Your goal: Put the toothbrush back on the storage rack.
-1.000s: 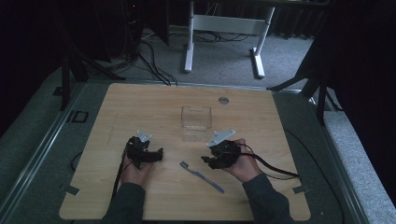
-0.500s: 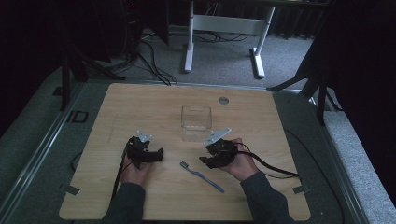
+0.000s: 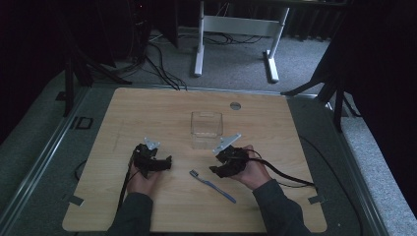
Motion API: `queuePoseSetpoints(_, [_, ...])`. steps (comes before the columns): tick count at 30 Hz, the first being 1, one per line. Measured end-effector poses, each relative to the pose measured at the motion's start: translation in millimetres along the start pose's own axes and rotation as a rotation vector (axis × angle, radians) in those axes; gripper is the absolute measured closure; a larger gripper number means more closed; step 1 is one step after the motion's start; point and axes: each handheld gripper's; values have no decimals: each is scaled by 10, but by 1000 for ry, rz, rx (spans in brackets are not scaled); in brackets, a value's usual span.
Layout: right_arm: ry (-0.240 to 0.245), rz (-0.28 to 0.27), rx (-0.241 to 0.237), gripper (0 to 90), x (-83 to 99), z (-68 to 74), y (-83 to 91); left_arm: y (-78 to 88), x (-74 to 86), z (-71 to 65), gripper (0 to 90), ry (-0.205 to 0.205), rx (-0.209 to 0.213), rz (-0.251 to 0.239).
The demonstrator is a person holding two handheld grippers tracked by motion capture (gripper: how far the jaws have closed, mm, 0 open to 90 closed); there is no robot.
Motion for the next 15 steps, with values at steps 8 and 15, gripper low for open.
queuePoseSetpoints(8, [44,34,19,503,-126,30,52,2,0,1,86,-1,2,2])
queuePoseSetpoints(15, [56,89,5,525,-129,52,22,1,0,1,86,-1,1,1])
Point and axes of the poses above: each handheld gripper's, and its own axes: y roughly backward along the jaws, x roughly out of its underside, z roughly to its left, and after that the axes turned 10 degrees about -y, right-handed
